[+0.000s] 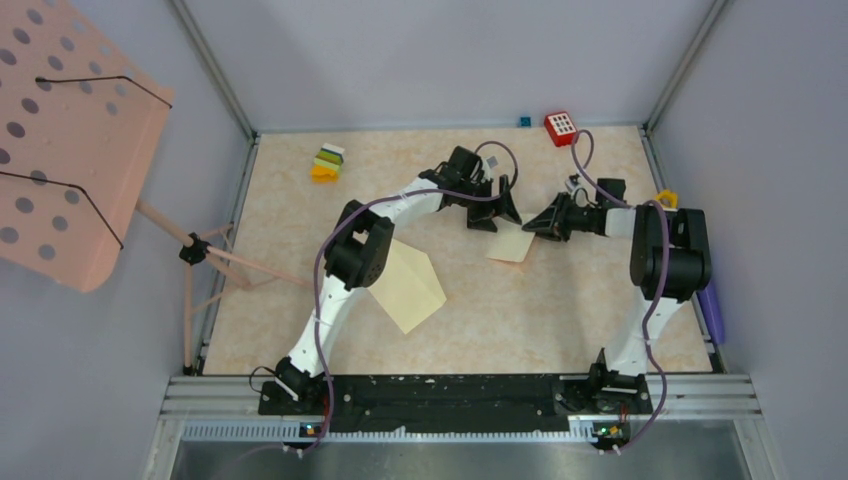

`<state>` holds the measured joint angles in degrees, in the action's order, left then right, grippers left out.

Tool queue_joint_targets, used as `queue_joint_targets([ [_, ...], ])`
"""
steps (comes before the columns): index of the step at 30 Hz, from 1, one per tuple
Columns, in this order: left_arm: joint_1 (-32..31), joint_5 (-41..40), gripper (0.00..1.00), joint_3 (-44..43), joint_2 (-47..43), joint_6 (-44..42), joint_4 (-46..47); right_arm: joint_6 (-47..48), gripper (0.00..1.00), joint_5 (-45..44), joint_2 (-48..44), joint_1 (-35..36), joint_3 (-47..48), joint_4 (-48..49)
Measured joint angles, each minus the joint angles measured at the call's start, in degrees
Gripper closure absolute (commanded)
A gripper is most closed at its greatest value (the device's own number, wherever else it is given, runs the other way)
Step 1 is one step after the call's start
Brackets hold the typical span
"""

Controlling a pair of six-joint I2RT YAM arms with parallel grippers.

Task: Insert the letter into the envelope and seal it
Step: Pick up the letter from the center of the board.

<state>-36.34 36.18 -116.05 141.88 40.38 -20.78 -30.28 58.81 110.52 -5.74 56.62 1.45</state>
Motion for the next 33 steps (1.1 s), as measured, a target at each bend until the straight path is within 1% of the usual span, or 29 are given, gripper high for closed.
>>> queue_joint_targets([
  [2,0.13,0.42,0.09,0.13,0.00,0.15,0.24,0.00,0.84,-0.13,0.00,0.11,0.00,0.31],
  [3,0.20,0.68,0.09,0.28,0.00,0.22,0.44,0.00,0.88,-0.22,0.00,0.15,-0.02,0.44],
  [4,0.26,0.94,0.09,0.37,0.00,0.26,0.66,0.02,0.95,-0.39,0.00,0.24,0.00,0.61],
  [5,0.35,1.18,0.09,0.48,0.00,0.31,0.83,0.04,1.00,-0.48,0.02,0.39,0.00,0.70],
  [12,1.18,3.61,0.08,2.34,-0.46,0.68,3.17,0.55,1.00,0.42,1.68,1.46,0.72,-0.52],
  [15,1.97,5.05,0.07,5.18,-1.79,0.63,4.48,0.59,1.00,2.23,1.84,1.46,1.66,-1.38],
  [21,4.52,9.22,0.07,10.12,-3.78,0.63,6.97,-1.60,1.00,5.64,1.44,1.44,1.97,0.00],
  [28,5.88,14.19,0.07,12.76,-3.87,2.16,11.91,-7.52,1.00,9.49,0.94,1.31,1.60,7.48],
  [31,6.03,15.69,0.10,14.01,-3.80,3.72,14.86,-9.70,1.00,10.43,0.76,1.07,0.63,10.56],
  [33,6.08,17.00,0.14,15.08,-3.67,5.42,17.44,-10.36,1.00,10.71,0.76,1.07,0.24,11.47],
])
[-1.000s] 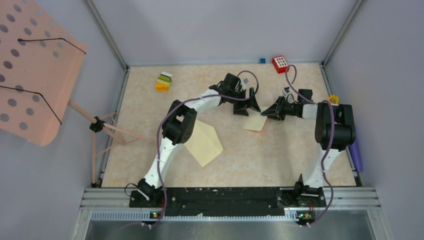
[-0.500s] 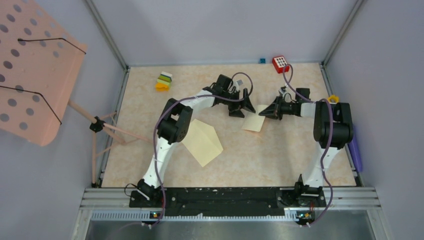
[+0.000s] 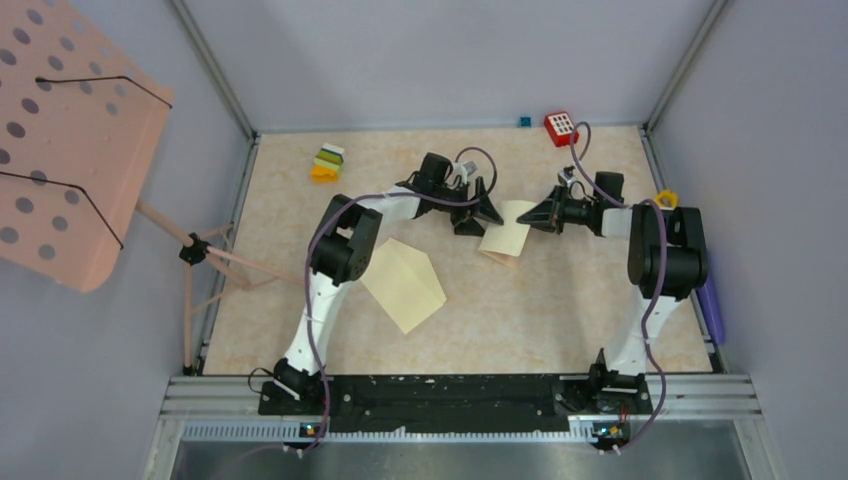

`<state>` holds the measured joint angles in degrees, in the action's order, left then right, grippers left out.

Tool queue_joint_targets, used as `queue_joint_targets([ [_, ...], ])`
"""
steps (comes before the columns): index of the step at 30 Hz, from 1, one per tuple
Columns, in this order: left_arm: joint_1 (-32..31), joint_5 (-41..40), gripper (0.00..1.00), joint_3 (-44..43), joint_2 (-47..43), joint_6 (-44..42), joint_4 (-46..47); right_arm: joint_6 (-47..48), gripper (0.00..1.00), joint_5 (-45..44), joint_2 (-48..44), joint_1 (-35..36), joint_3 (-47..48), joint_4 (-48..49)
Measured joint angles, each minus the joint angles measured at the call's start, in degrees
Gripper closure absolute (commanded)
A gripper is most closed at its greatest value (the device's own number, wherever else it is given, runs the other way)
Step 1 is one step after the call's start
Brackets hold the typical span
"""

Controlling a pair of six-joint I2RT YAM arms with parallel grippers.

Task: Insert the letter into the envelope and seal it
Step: Pick up the letter from the center of the board.

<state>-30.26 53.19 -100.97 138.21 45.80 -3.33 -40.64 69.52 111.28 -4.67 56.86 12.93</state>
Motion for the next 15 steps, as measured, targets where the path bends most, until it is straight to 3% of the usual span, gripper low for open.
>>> queue_joint_targets([
  [9,0.00,4.35,0.33,4.90,0.83,9.60,12.02,0.63,1.00,0.00,0.00,0.00,-0.17,0.68],
  [15,0.00,6.16,0.62,5.95,1.16,14.62,17.94,4.28,1.00,-0.70,0.44,0.00,1.07,-3.26],
])
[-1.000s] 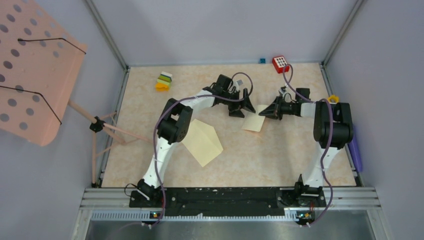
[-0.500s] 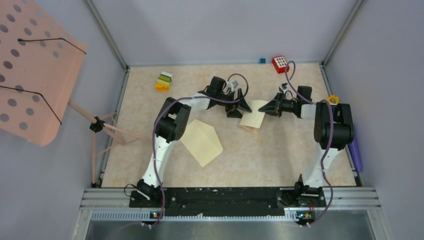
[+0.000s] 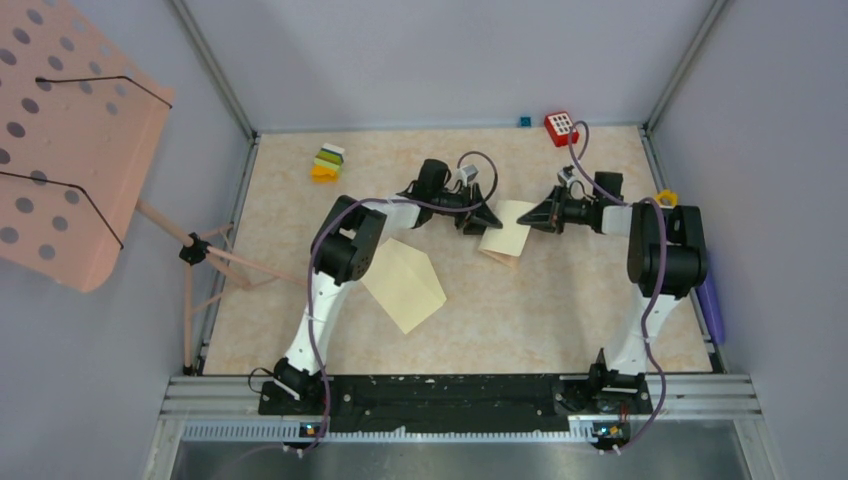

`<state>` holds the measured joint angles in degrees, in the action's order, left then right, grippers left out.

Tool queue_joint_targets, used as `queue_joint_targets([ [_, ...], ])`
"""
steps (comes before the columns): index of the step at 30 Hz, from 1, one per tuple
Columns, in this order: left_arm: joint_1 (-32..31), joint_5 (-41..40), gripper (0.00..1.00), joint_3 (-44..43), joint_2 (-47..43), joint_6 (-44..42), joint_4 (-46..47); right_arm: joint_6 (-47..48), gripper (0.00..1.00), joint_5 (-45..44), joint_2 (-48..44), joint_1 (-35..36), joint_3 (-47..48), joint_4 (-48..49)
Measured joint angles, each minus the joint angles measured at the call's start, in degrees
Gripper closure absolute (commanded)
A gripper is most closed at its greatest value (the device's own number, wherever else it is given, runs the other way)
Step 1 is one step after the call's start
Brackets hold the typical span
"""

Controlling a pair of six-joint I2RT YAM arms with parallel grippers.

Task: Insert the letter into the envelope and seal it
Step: Pick up the letter from the center of the board.

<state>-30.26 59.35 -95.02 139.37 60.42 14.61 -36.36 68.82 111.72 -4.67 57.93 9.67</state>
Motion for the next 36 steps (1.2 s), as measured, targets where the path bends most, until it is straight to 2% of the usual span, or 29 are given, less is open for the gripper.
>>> queue_joint_targets([
  [3,0.00,0.44,0.77,0.00,0.00,1.42,2.21,2.36,0.96,-0.63,0.57,0.00,0.98,-2.49],
  [6,0.00,0.87,0.83,0.00,0.00,2.36,3.37,3.98,0.90,-1.27,0.68,0.00,1.14,-4.24],
  [8,0.00,1.11,0.84,0.00,0.00,2.73,3.87,4.81,0.80,-1.55,0.68,0.00,1.14,-5.16],
  [12,0.00,1.29,0.94,0.00,0.00,2.95,4.33,6.78,0.57,-1.86,0.70,0.00,2.08,-7.80],
  [14,0.00,1.29,1.00,0.00,0.00,2.95,4.46,9.09,0.51,-1.99,0.70,-0.07,3.52,-10.75],
  [17,0.09,1.33,1.00,0.00,0.00,2.89,4.52,12.72,0.42,-2.36,0.68,-0.57,6.27,-15.50],
  [26,1.60,3.37,1.00,-0.02,-1.25,0.59,4.31,23.96,0.37,-5.66,-2.95,-4.35,8.41,-26.10],
  [28,1.75,4.31,1.00,-0.42,-2.25,-0.48,4.15,24.39,0.33,-5.73,-3.72,-4.52,7.61,-25.51],
  [32,2.10,5.86,1.00,-2.29,-5.70,-4.07,2.62,23.08,0.31,-5.29,-5.55,-4.02,3.87,-22.43],
  [36,1.77,6.21,1.00,-5.40,-9.81,-12.28,-4.04,19.67,0.29,-3.76,-7.78,-1.68,0.28,-16.17],
])
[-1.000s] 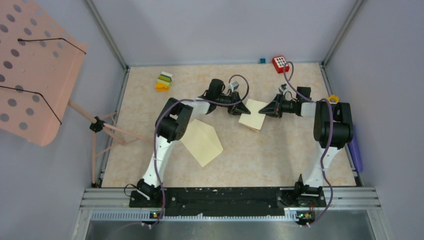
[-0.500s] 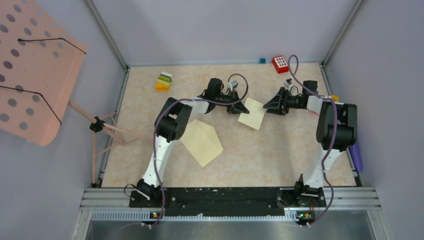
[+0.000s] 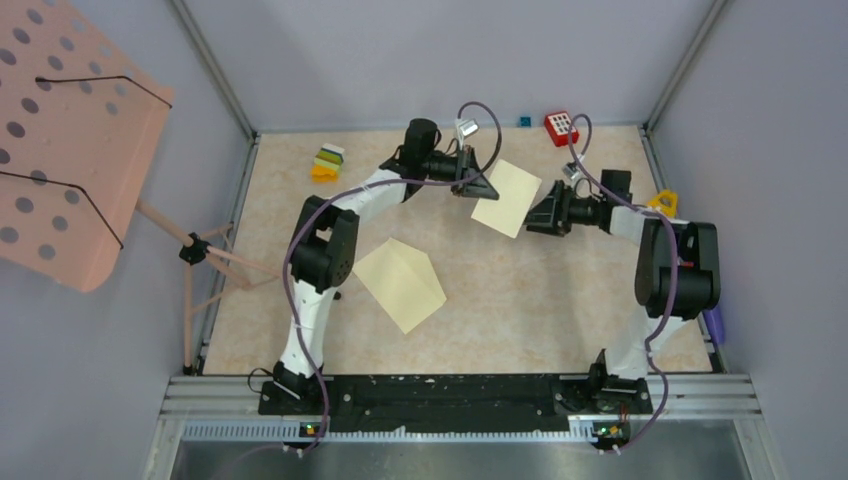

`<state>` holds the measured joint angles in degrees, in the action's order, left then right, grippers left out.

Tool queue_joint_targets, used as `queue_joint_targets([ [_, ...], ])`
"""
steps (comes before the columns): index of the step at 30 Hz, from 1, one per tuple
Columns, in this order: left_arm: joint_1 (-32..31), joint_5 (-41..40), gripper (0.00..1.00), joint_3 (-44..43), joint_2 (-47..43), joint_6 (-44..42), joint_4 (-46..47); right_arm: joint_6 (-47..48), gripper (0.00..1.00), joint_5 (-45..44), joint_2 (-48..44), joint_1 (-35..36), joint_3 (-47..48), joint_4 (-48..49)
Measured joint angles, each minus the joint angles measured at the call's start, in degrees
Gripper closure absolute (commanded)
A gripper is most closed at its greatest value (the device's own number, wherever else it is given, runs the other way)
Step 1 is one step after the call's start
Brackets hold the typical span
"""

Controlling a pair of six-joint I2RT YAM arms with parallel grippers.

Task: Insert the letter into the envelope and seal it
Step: Pick up the letter from the center of the board, then adjust the letter at the center of the board.

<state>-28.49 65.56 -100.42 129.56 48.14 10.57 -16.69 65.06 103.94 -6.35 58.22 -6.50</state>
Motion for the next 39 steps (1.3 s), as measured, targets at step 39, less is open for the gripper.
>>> queue_joint_targets([
  [39,-1.73,-5.70,1.00,-4.04,-16.22,-33.24,-32.00,-42.77,0.27,8.46,-10.10,3.91,-21.03,81.68],
])
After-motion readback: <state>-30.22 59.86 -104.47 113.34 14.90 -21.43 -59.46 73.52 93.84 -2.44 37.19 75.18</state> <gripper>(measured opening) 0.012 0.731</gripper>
